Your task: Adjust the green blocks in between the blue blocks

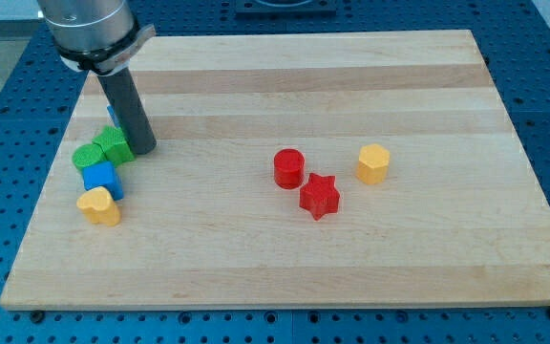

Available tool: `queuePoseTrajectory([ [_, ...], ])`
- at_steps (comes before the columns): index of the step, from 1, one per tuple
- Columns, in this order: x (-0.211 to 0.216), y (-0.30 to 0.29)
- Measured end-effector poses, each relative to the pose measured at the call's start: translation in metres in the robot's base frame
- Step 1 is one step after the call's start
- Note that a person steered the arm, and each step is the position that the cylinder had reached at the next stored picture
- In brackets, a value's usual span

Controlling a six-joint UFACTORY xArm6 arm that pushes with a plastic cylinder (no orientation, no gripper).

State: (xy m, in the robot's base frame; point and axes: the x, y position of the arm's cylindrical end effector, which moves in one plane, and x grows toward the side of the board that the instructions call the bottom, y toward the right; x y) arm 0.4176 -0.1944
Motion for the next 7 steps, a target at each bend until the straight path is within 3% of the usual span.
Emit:
queuePoseTrajectory([
  [2, -0.006, -0.028],
  [5, -0.043, 0.050],
  [6, -0.093, 0.029],
  [7, -0.096, -0.057],
])
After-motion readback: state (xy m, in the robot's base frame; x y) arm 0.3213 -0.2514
